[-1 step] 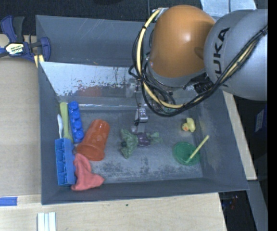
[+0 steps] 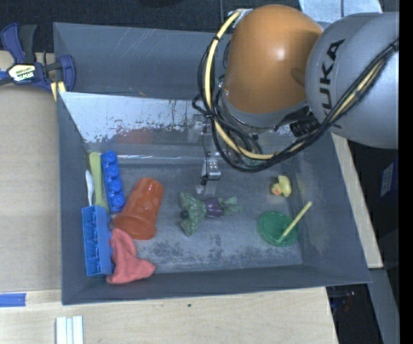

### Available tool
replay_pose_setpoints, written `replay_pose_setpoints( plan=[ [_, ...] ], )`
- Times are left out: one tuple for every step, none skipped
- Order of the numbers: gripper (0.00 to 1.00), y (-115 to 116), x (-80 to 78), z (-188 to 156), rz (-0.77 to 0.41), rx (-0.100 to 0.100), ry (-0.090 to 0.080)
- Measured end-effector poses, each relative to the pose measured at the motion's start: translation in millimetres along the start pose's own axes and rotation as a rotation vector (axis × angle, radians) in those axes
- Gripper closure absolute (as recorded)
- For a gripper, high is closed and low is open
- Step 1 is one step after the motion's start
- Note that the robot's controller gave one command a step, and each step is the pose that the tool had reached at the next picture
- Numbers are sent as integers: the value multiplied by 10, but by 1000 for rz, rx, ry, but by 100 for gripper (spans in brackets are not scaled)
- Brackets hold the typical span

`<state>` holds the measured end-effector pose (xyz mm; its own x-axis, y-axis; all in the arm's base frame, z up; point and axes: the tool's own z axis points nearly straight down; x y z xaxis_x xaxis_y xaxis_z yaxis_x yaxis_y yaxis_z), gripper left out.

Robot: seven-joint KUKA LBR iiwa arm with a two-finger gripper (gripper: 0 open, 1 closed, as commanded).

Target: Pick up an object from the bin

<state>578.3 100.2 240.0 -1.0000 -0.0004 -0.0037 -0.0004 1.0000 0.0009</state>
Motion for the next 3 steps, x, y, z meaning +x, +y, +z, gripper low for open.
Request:
replay_pose_setpoints(
  plan=[
    [0,-46,-44,-45,14,0,-2],
    [0,-117,82,-210,30,-1,-2],
    [0,-309,141,266,70,-2,-8]
  ],
)
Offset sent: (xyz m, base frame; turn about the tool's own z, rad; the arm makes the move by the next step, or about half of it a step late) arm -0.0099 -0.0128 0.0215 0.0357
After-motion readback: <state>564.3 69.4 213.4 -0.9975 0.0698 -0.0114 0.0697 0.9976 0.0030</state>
